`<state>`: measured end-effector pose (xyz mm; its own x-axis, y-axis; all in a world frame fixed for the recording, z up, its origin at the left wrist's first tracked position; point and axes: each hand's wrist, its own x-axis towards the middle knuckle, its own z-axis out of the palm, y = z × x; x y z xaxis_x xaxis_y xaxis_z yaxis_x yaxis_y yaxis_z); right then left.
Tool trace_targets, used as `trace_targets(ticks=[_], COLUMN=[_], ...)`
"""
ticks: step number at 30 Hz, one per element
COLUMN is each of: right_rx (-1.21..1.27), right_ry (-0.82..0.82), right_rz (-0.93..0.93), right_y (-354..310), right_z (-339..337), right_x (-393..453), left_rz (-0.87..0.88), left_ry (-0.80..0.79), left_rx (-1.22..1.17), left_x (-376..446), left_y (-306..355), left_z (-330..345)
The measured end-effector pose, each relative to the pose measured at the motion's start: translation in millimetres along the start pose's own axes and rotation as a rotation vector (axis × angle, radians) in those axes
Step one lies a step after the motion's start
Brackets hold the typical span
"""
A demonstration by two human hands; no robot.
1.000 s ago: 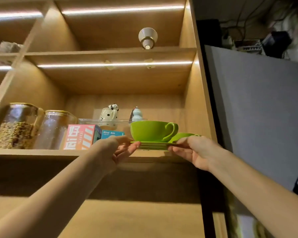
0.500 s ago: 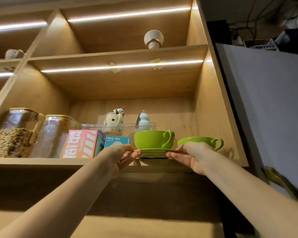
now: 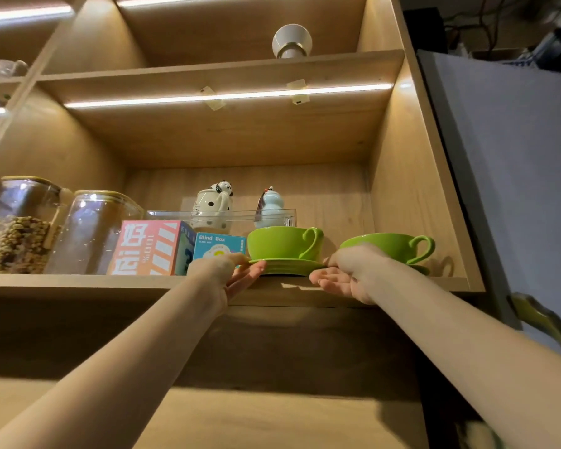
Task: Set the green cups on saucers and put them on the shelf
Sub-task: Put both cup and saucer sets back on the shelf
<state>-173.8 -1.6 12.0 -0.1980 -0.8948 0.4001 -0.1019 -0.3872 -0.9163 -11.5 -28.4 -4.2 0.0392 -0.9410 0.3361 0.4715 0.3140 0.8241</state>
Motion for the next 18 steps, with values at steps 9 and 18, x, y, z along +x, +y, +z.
trace_targets(ticks=[9, 18], right_rx=[-0.479, -1.263], right_ry=[0.272, 0.209], right_rz=[-0.502, -0.853], right_y=[26.0, 77.1], right_z=[-2.7, 1.7], right_x=[-22.7, -26.2], left_rz=[0.914, 1.080], left_ry=[0.338, 0.162], left_rx=[0.640, 1.361], left_x=[-12.4, -7.4], left_y=[-39.6, -90.0], left_z=[-8.2, -19.1])
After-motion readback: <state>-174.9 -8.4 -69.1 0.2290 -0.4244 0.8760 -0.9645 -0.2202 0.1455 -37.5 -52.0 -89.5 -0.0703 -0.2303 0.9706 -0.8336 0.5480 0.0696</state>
